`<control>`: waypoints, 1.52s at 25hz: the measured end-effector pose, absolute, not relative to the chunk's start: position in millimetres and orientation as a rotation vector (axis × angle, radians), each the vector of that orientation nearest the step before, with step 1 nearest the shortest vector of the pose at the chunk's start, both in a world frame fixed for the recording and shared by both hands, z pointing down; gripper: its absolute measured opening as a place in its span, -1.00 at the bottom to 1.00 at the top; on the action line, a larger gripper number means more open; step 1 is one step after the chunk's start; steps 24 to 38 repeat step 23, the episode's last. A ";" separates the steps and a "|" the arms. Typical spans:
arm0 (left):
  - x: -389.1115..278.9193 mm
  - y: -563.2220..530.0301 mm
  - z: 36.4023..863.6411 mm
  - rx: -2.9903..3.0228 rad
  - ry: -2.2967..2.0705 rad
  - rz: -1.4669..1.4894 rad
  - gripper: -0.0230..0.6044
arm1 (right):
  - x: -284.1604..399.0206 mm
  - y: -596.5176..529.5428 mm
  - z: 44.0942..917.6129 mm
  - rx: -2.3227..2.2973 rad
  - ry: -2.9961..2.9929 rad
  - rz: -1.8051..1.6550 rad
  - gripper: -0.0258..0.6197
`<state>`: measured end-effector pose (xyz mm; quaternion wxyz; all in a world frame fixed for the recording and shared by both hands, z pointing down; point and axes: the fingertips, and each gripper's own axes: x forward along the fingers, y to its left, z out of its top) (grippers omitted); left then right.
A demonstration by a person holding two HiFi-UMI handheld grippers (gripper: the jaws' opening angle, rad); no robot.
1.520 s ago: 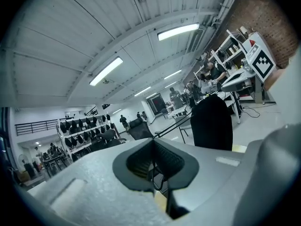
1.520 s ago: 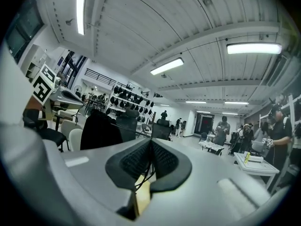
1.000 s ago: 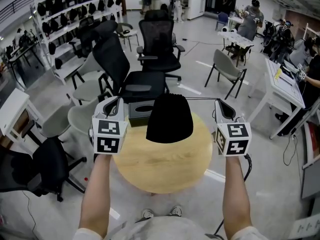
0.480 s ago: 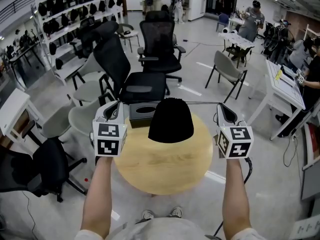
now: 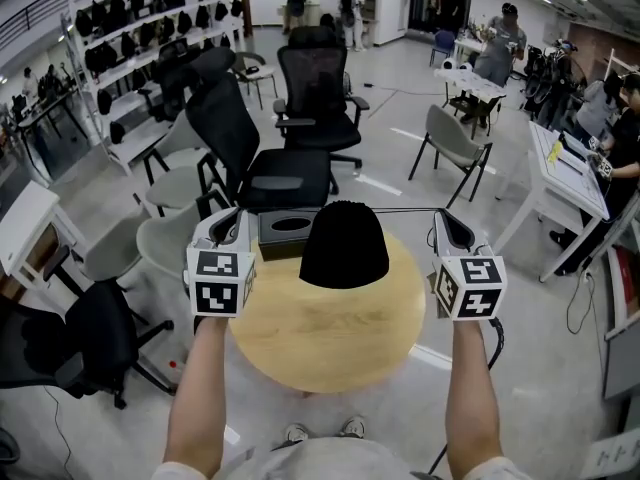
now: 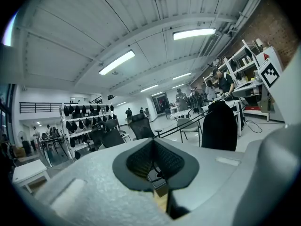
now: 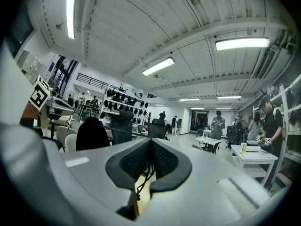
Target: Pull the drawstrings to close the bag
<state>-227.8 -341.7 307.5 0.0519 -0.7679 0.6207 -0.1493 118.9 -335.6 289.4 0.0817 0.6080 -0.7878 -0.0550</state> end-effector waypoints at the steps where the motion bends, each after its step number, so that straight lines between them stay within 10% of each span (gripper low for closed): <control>1: -227.1 -341.7 307.1 -2.339 1.886 -0.452 -0.91 | 119.2 -335.2 288.6 1.818 -2.353 -0.168 -0.91; 38: -221.7 -343.8 308.7 -2.339 1.882 -0.469 -0.91 | 123.8 -334.6 286.4 1.829 -2.348 -0.175 -0.90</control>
